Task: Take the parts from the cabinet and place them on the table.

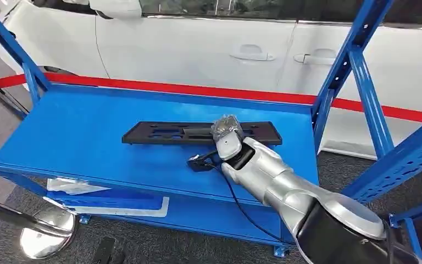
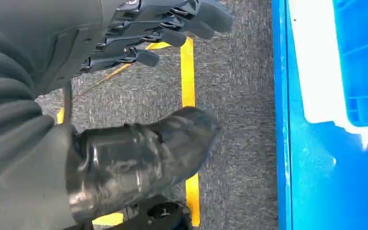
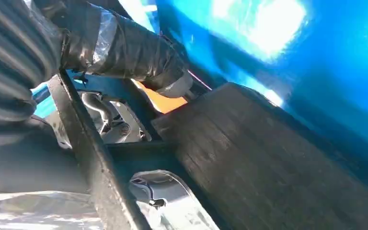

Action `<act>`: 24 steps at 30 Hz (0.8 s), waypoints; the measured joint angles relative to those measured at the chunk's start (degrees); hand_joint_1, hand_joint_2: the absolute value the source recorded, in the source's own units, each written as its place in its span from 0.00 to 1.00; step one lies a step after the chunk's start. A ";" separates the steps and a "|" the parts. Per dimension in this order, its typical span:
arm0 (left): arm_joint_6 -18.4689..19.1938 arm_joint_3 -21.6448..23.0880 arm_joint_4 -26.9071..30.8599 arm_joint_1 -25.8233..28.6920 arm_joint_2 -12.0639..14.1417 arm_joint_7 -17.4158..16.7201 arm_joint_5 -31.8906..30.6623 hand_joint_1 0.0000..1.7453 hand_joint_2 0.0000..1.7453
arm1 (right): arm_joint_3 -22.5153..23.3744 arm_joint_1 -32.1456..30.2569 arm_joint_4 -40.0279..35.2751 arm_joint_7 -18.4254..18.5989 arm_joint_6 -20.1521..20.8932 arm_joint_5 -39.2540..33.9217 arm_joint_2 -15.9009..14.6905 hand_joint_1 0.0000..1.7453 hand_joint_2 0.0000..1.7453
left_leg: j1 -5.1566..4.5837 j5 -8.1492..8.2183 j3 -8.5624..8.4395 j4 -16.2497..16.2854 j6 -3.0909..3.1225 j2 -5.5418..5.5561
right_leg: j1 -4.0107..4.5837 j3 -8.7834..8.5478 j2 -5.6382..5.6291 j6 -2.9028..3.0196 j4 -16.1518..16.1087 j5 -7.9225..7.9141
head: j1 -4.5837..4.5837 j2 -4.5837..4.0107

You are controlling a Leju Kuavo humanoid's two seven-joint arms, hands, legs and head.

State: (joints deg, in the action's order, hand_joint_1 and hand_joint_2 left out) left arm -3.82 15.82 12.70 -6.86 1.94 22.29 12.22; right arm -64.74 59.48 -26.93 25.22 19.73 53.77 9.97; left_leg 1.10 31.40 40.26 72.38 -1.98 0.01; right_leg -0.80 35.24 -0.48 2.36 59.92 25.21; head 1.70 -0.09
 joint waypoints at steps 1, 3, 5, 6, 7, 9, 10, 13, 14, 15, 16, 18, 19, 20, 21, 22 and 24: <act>0.30 0.00 0.00 0.00 0.04 0.11 -0.04 0.00 1.00 | 0.00 0.02 -0.04 0.00 -0.55 -0.07 0.00 1.00 1.00 | 0.00 -2.36 -2.12 -4.16 0.14 0.00 | 0.00 -0.07 -0.03 -0.01 0.04 0.00 | 0.00 0.00; 0.72 0.02 0.00 -0.12 0.22 0.22 0.09 0.00 1.00 | 0.11 0.03 -0.67 -0.09 -1.91 -0.33 0.00 1.00 1.00 | -0.03 -5.31 -6.78 -14.07 0.42 -0.01 | -0.01 -0.13 -0.09 -0.14 0.11 0.00 | -0.02 0.00; 0.92 0.24 0.00 -0.30 0.26 0.33 0.29 0.00 1.00 | 0.35 0.26 -1.09 -0.20 -2.75 -0.59 0.00 1.00 1.00 | -0.53 -5.15 -7.03 -14.78 1.02 0.15 | 0.26 0.42 -0.37 -1.04 -0.09 -0.47 | -0.09 0.00; 0.96 0.31 0.00 -0.17 0.31 0.37 0.42 0.00 1.00 | 0.37 0.29 -1.47 -0.26 -3.08 -0.72 0.00 1.00 1.00 | -0.61 -5.18 -6.79 -14.69 1.11 0.16 | 0.20 0.49 -0.37 -1.29 -0.19 -0.63 | -0.04 -0.02; 0.98 0.31 0.00 0.04 0.35 0.39 0.55 0.00 1.00 | 0.42 0.31 -1.84 -0.33 -3.34 -0.79 0.00 1.00 1.00 | -0.68 -5.23 -6.72 -14.67 1.33 0.17 | 0.17 0.43 -0.37 -1.55 -0.47 -0.78 | -0.04 0.00; 0.85 0.31 0.00 0.30 0.35 0.44 1.01 0.00 1.00 | 0.63 0.54 -2.78 -0.35 -3.60 -1.33 -0.04 1.00 1.00 | 0.00 -5.93 -7.11 -15.59 2.33 -0.03 | 0.22 0.91 -0.20 -2.14 0.28 -0.02 | -0.11 -0.02; 0.70 0.31 0.00 0.29 0.35 0.46 1.16 0.00 1.00 | 0.77 0.82 -3.22 -0.35 -3.74 -1.62 -0.07 1.00 1.00 | -0.12 -5.99 -7.09 -15.65 2.56 -0.02 | 0.41 1.76 -0.05 -2.28 2.48 1.70 | -0.24 -0.02; 0.13 0.33 0.00 0.36 0.39 0.44 1.52 0.00 1.00 | 0.92 1.35 -5.23 -0.02 -4.48 -2.34 -0.19 1.00 1.00 | -0.33 -5.91 -6.81 -15.39 2.84 -0.04 | 0.34 7.79 0.01 -2.26 15.72 7.60 | -0.42 -0.02; 0.02 0.33 0.00 0.45 0.50 0.41 1.71 0.00 1.00 | 0.94 1.35 -5.93 0.13 -4.71 -2.79 -0.31 1.00 1.00 | -0.37 -5.84 -6.82 -15.26 2.94 -0.02 | 0.34 8.66 0.02 -2.21 17.44 7.53 | -0.39 0.00; -0.37 0.33 0.00 0.58 0.64 0.41 1.90 0.00 1.00 | 0.96 1.36 -7.02 0.33 -4.92 -3.04 -0.50 1.00 1.00 | -0.39 -5.75 -6.87 -15.13 2.94 0.03 | 0.34 8.20 0.01 -2.08 16.34 6.11 | -0.44 0.00; -0.79 0.33 0.00 0.72 0.64 0.41 2.28 0.00 1.00 | 1.03 1.55 -8.11 0.68 -5.35 -3.56 -0.66 1.00 1.00 | -0.39 -5.59 -6.92 -14.95 2.89 0.06 | 0.34 6.56 0.01 -1.88 12.89 3.73 | -0.44 0.00; -2.02 0.33 0.00 0.91 0.64 0.41 2.88 0.00 1.00 | 1.58 2.39 -10.69 1.47 -6.29 -4.31 -0.92 1.00 1.00 | -0.39 -5.10 -7.00 -14.38 2.54 0.13 | 0.36 1.75 0.01 -1.34 2.83 -0.97 | -0.44 -0.02; -2.58 0.33 0.00 0.92 0.66 0.41 3.06 0.00 1.00 | 1.90 3.02 -12.34 2.03 -7.03 -4.83 -1.22 1.00 1.00 | -0.82 -4.82 -6.52 -13.93 2.16 0.11 | 0.65 0.64 -0.04 -1.22 1.32 0.30 | -0.35 -0.02; -3.28 0.33 0.00 0.92 0.77 0.33 3.41 0.00 1.00 | 1.97 3.48 -13.38 2.34 -7.21 -4.98 -1.38 1.00 1.00 | -0.75 -4.90 -6.20 -13.77 1.95 0.20 | 0.59 0.94 -0.14 -1.06 0.99 0.25 | -0.28 0.00; -3.95 0.33 0.00 0.88 0.81 0.14 3.52 0.00 1.00 | 1.99 3.66 -15.83 3.05 -8.02 -5.42 -1.79 1.00 1.00 | -0.59 -5.06 -6.08 -13.76 1.65 0.20 | 0.79 1.10 -0.21 -0.99 0.92 0.20 | -0.33 0.00; -4.31 0.33 0.00 1.03 0.81 0.04 3.58 0.00 1.00 | 2.01 3.69 -17.10 3.43 -8.26 -5.55 -2.17 1.00 1.00 | -0.50 -5.10 -6.13 -14.07 1.48 0.19 | 0.90 1.13 -0.26 -0.83 1.00 0.28 | -0.35 -0.02; -5.20 0.33 0.00 1.24 0.74 -0.48 4.00 0.00 1.00 | 2.34 3.68 -19.94 4.02 -9.02 -5.57 -2.80 1.00 1.00 | -0.49 -4.50 -5.78 -13.58 0.85 0.15 | 0.29 0.81 -0.22 -0.19 0.36 -0.07 | -0.33 0.00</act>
State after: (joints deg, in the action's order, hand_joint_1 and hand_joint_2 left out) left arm -9.02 16.15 12.70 -5.62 2.69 21.82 16.22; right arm -62.40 63.16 -46.87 29.24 10.71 48.19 7.17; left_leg 0.61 26.90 34.48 58.79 -1.13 0.16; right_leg -0.51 36.05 -0.69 2.17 60.29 25.15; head 1.38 -0.09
